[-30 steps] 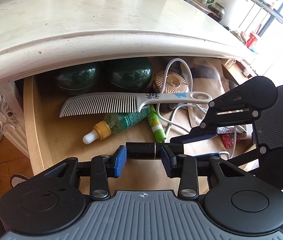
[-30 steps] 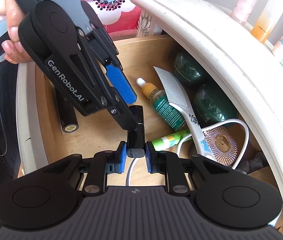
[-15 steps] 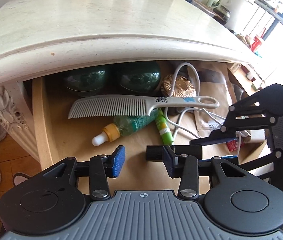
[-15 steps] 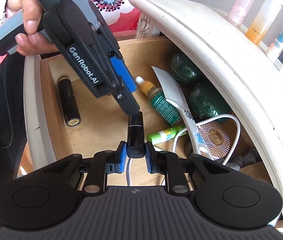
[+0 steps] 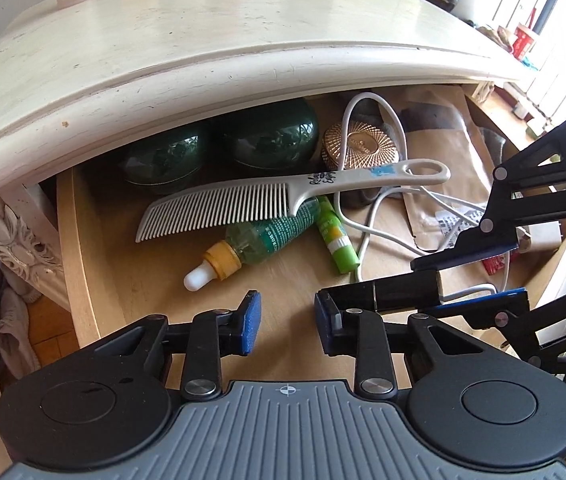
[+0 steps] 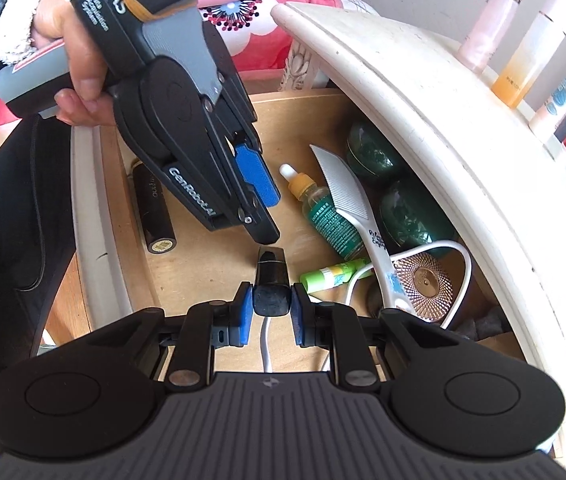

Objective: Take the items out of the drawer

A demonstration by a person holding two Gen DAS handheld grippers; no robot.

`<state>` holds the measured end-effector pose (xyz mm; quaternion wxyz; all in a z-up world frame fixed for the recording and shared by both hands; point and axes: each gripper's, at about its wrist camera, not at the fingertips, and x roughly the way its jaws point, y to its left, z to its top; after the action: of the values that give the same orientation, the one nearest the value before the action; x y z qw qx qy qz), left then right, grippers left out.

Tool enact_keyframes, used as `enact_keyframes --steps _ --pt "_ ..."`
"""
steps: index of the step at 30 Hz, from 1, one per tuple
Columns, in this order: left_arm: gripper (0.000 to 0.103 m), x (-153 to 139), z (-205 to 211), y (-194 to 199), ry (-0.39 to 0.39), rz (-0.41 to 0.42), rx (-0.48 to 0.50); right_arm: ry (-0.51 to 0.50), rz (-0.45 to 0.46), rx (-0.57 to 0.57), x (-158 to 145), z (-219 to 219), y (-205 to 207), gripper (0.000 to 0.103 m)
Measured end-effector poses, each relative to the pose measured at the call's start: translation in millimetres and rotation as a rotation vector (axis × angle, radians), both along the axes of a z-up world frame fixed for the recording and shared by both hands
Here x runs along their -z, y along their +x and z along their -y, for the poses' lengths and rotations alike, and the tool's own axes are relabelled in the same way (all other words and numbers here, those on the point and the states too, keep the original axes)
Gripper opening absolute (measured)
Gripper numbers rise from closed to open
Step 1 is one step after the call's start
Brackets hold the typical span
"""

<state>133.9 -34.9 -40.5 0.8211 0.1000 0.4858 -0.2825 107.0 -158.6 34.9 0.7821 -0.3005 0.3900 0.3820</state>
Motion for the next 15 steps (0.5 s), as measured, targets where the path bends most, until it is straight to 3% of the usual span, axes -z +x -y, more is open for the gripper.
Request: enact_keyframes --steps 15 --pt "0.031 2 10 -11 0.030 0.018 0.110 0.011 0.004 -0.013 -9 -7 4 0.020"
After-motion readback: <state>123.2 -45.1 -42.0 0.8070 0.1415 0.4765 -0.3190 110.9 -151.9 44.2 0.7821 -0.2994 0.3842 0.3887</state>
